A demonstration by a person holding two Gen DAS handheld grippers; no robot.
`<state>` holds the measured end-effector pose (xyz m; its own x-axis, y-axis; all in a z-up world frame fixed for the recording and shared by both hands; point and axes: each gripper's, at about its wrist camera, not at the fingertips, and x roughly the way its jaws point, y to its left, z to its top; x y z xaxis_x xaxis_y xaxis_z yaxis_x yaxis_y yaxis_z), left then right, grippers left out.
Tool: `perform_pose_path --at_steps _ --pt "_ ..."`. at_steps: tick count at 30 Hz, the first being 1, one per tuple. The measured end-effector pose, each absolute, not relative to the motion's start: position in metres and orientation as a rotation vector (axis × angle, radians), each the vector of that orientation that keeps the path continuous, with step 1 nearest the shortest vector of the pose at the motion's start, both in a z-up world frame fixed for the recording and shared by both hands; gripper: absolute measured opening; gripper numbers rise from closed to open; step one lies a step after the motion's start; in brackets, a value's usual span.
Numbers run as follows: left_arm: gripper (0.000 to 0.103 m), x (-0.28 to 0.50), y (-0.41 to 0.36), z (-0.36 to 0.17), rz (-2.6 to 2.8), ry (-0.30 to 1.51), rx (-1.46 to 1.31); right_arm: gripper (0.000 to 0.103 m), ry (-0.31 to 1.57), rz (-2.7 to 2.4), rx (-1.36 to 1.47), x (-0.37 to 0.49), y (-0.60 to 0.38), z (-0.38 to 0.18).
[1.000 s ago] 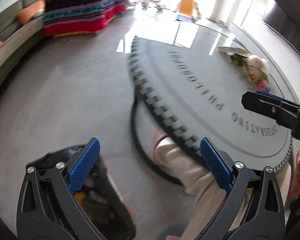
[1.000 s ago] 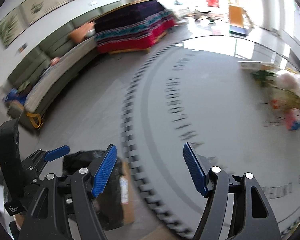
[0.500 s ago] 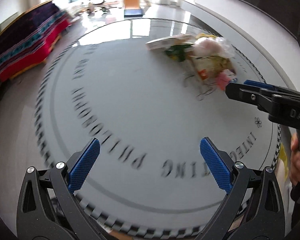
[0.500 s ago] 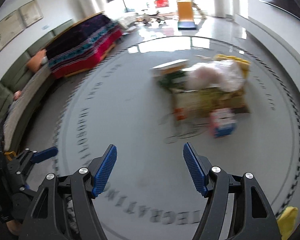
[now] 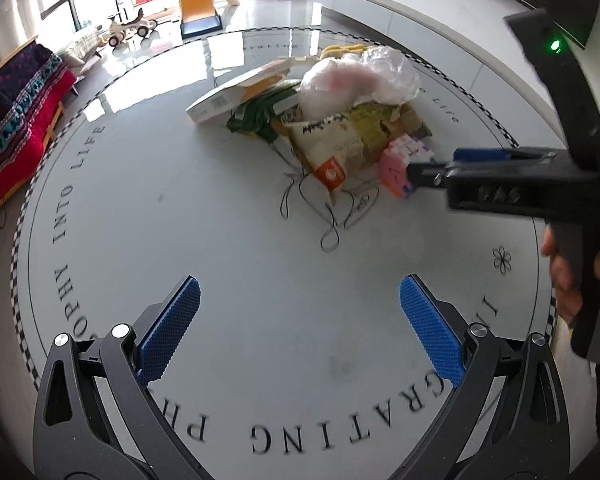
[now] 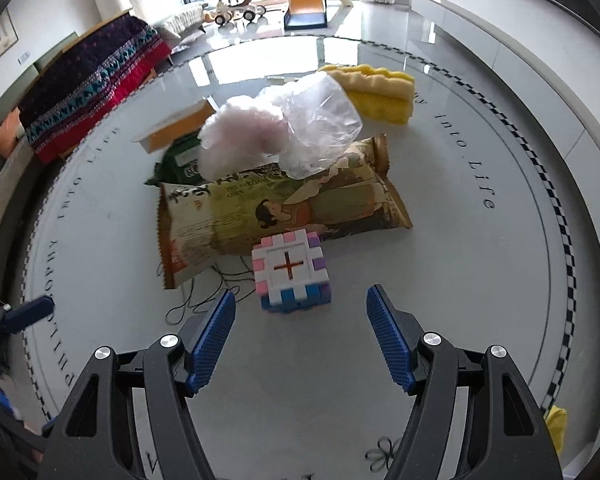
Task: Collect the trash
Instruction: 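Grasp the corn snack bag with the left tool while the right tool grasps the toy block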
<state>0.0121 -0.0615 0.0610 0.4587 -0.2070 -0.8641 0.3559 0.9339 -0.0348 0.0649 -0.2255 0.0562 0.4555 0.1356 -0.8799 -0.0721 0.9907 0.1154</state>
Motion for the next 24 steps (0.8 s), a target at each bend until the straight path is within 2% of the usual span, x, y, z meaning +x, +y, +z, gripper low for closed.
perform_pose_path --at_steps 5,6,7,24 --pt "0.097 0.031 -0.074 0.06 -0.358 1.048 0.192 0.068 1.092 0.114 0.038 0.079 -0.222 0.049" --pt "0.097 0.033 -0.077 0.059 -0.366 1.048 0.203 0.063 1.094 0.113 0.033 0.081 -0.222 0.048" --pt "0.097 0.037 -0.081 0.058 -0.378 1.049 0.216 0.043 1.107 0.135 0.032 0.082 -0.223 0.045" --pt "0.097 0.112 -0.159 0.045 -0.449 1.104 0.376 0.042 1.067 0.109 0.219 0.057 -0.306 0.057"
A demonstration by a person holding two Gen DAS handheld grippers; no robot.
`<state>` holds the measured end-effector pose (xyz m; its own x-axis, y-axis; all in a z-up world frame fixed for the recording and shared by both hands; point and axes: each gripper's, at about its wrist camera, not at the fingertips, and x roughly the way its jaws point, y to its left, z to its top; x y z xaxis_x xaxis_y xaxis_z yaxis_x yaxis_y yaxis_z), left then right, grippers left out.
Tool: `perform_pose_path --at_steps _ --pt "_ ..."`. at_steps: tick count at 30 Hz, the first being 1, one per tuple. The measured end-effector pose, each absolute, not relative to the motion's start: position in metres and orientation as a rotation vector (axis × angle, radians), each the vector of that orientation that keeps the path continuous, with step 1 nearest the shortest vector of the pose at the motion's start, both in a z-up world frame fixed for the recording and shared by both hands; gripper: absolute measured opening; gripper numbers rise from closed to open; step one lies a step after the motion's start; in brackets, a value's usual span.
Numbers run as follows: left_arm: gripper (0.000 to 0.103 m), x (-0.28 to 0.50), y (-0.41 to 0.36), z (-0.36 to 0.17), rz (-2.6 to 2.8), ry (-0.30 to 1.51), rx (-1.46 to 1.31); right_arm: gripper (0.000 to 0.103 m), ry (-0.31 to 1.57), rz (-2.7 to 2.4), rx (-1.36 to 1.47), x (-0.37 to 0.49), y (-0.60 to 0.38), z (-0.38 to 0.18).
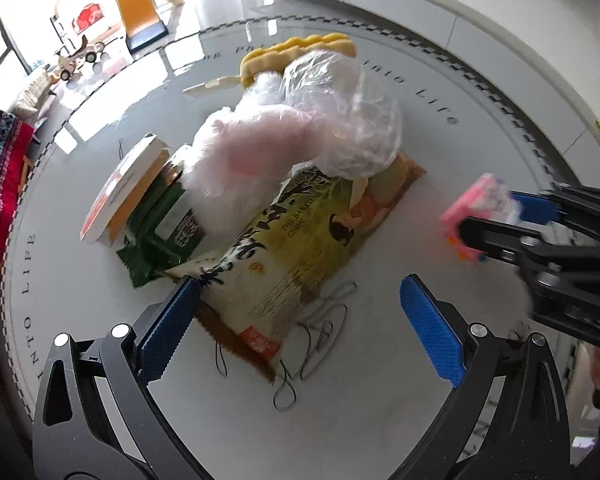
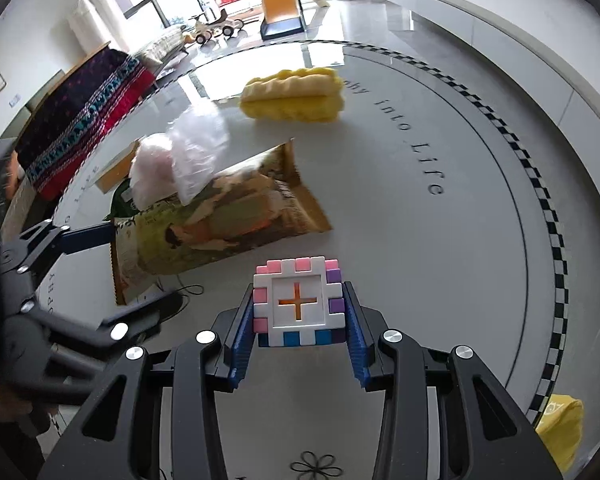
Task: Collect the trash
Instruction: 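Grasp the corn snack bag with the left tool while the right tool grasps the toy block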
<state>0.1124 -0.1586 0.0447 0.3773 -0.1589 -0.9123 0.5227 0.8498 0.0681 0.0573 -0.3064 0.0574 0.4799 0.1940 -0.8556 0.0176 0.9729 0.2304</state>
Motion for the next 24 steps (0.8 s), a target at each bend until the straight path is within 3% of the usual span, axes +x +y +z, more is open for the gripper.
perform_pose_path --at_steps 6,10,18,24 --pt "0.097 0.101 -0.175 0.034 -0.518 1.2 0.412 0.042 1.056 0.113 0.258 0.054 -0.317 0.058" --pt "0.097 0.097 -0.195 0.034 -0.508 1.171 0.527 0.042 1.045 0.112 0.285 0.05 -0.321 0.059" --pt "0.097 0.119 -0.205 0.063 -0.565 1.154 0.466 0.042 1.03 0.111 0.3 0.043 -0.337 0.063" --pt "0.097 0.128 -0.231 0.04 -0.625 1.16 0.61 0.042 1.032 0.105 0.323 0.039 -0.347 0.061"
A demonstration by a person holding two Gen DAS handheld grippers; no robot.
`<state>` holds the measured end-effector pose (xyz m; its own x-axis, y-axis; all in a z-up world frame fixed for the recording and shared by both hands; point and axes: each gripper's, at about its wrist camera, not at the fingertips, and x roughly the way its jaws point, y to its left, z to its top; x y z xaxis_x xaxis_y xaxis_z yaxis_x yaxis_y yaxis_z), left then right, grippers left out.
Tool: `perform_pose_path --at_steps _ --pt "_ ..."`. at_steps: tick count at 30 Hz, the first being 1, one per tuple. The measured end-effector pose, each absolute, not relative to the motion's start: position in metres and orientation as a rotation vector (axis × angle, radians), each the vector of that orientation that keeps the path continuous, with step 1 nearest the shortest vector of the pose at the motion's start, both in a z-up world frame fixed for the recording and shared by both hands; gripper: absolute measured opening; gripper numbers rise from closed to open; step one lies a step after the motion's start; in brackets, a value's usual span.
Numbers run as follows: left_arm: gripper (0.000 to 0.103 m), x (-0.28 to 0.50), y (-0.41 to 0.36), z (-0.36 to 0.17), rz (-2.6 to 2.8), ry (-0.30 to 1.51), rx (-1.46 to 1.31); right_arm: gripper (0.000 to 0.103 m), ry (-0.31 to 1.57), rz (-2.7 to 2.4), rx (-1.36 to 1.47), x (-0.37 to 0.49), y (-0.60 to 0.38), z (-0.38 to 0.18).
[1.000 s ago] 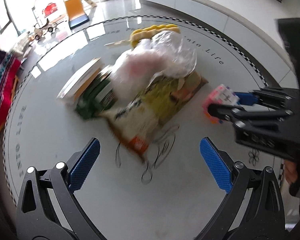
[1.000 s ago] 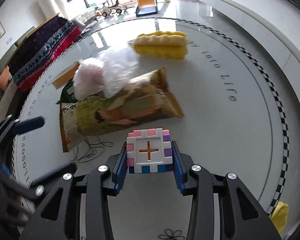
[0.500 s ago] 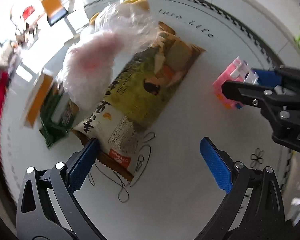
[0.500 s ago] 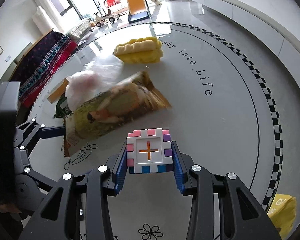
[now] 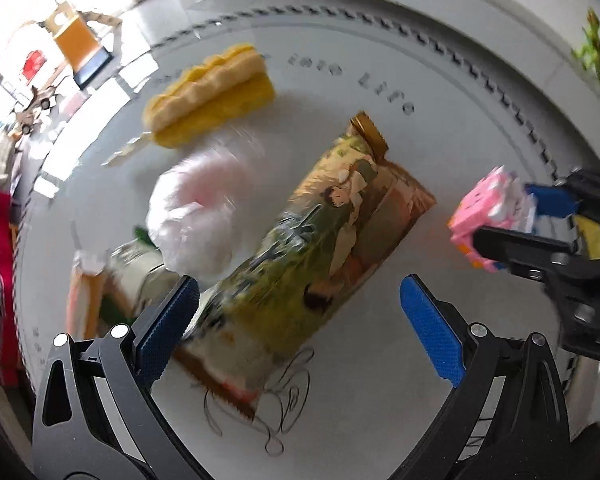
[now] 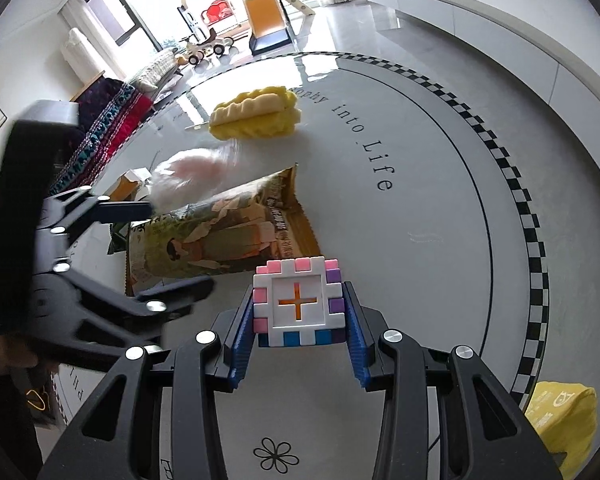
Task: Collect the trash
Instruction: 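Grasp the corn snack bag with the left tool while the right tool grasps the toy block, then carry both items to the trash bag and open both tools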
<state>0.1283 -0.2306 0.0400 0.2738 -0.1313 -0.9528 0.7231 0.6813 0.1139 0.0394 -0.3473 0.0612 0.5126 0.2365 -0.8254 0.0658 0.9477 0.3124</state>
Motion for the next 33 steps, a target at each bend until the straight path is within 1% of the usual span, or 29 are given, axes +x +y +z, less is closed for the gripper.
perform_pose_path --at_steps 4,7,9,11,12,13,14,15,16,23,33 --pt "0.097 0.137 -0.239 0.021 -0.604 1.191 0.635 0.042 1.035 0.102 0.319 0.039 -0.348 0.06" --pt "0.097 0.142 -0.234 0.017 -0.603 1.235 0.549 0.042 1.034 0.102 0.318 0.038 -0.347 0.058" --pt "0.092 0.143 -0.227 0.017 -0.604 1.255 0.465 0.042 1.033 0.101 0.319 0.036 -0.346 0.058" --pt "0.085 0.139 -0.221 0.019 -0.578 1.237 0.435 0.042 1.032 0.102 0.321 0.035 -0.345 0.058" --pt "0.074 0.137 -0.216 0.022 -0.551 1.234 0.409 0.042 1.032 0.103 0.32 0.033 -0.344 0.059" --pt "0.06 0.134 -0.211 0.026 -0.53 1.233 0.381 0.042 1.032 0.104 0.319 0.032 -0.343 0.059" --pt "0.058 0.129 -0.207 0.029 -0.523 1.236 0.354 0.042 1.031 0.107 0.316 0.03 -0.341 0.06" --pt "0.051 0.127 -0.2 0.032 -0.527 1.253 0.297 0.042 1.031 0.109 0.312 0.028 -0.339 0.061" --pt "0.049 0.124 -0.196 0.033 -0.531 1.26 0.276 0.042 1.029 0.11 0.31 0.027 -0.338 0.062" --pt "0.047 0.076 -0.168 0.043 -0.516 1.228 0.244 0.042 1.008 0.134 0.29 0.007 -0.317 0.079" --pt "0.047 -0.006 -0.091 0.072 -0.471 1.148 0.159 0.042 0.983 0.223 0.246 -0.034 -0.256 0.108"
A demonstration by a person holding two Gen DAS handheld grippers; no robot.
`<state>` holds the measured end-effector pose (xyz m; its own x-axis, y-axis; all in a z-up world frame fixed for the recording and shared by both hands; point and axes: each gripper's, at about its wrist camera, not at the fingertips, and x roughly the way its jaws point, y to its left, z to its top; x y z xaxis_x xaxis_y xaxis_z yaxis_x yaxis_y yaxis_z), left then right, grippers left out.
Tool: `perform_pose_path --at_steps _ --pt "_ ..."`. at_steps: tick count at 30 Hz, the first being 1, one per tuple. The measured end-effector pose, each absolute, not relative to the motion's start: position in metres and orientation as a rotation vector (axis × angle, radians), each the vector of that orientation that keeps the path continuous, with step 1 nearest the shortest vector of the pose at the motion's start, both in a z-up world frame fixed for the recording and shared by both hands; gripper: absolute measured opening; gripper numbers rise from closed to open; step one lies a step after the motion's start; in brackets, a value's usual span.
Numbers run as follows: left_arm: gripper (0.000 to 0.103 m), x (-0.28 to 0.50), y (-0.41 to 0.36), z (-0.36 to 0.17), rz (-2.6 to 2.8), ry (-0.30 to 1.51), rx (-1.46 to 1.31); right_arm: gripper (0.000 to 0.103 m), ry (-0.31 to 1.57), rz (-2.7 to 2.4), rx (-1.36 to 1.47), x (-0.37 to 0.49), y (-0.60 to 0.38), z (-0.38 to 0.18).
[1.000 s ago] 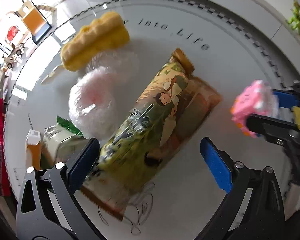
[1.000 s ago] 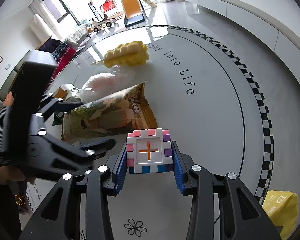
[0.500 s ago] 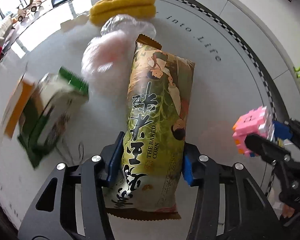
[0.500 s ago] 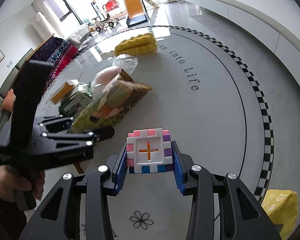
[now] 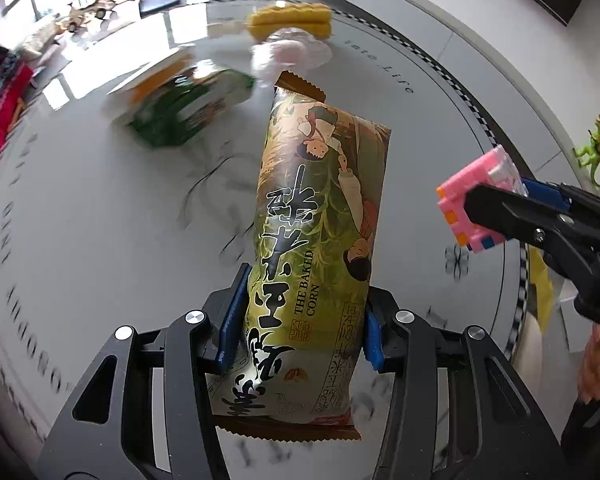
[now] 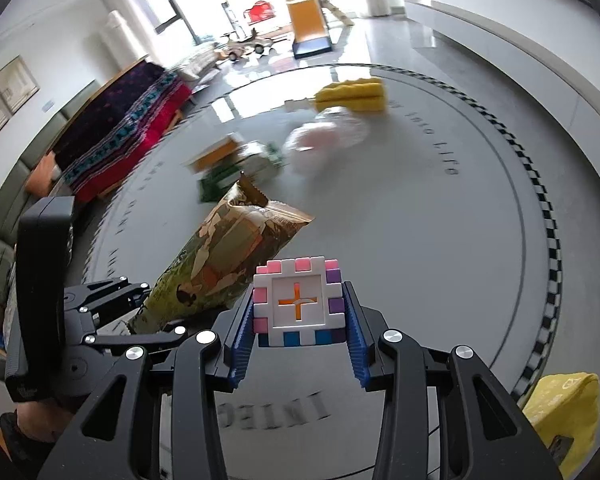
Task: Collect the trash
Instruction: 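Carry both items to the trash bag and open both tools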
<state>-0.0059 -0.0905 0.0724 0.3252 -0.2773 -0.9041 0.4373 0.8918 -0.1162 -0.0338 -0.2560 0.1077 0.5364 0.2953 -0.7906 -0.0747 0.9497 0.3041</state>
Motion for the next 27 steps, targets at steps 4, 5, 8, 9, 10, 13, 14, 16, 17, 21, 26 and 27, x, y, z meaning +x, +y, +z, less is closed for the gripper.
perform_pose_path --at_steps 4,5,8,9,10,13,14,16,17,21,26,27 --pt "0.047 -0.038 -0.052 0.083 -0.425 1.111 0.124 0.042 0.982 0.277 0.218 -0.049 -0.224 0.115" --pt "0.047 -0.046 -0.041 0.085 -0.409 1.103 0.115 0.042 0.983 0.291 0.209 -0.053 -0.215 0.116" --pt "0.047 -0.062 -0.016 0.09 -0.37 1.09 0.078 0.042 0.981 0.337 0.18 -0.065 -0.188 0.121" --pt "0.047 -0.073 -0.002 0.092 -0.349 1.082 0.065 0.042 0.979 0.356 0.169 -0.071 -0.177 0.122" --pt "0.047 -0.079 0.006 0.092 -0.334 1.077 0.056 0.042 0.977 0.368 0.162 -0.074 -0.17 0.124" --pt "0.047 -0.096 0.03 0.09 -0.293 1.065 0.018 0.042 0.976 0.417 0.125 -0.09 -0.14 0.127" --pt "0.047 -0.102 0.038 0.089 -0.279 1.061 0.009 0.042 0.978 0.435 0.112 -0.095 -0.13 0.127" --pt "0.047 -0.119 0.06 0.088 -0.245 1.053 -0.013 0.042 0.983 0.464 0.088 -0.103 -0.111 0.125" --pt "0.047 -0.13 0.073 0.087 -0.224 1.049 -0.03 0.042 0.985 0.478 0.077 -0.107 -0.102 0.125" --pt "0.047 -0.157 0.107 0.077 -0.151 1.037 -0.08 0.042 0.996 0.549 0.031 -0.127 -0.062 0.12" --pt "0.047 -0.208 0.16 0.062 -0.037 1.022 -0.161 0.042 1.004 0.665 -0.055 -0.164 -0.004 0.111" --pt "0.047 -0.222 0.173 0.058 -0.004 1.022 -0.179 0.042 1.011 0.7 -0.081 -0.175 0.011 0.107"
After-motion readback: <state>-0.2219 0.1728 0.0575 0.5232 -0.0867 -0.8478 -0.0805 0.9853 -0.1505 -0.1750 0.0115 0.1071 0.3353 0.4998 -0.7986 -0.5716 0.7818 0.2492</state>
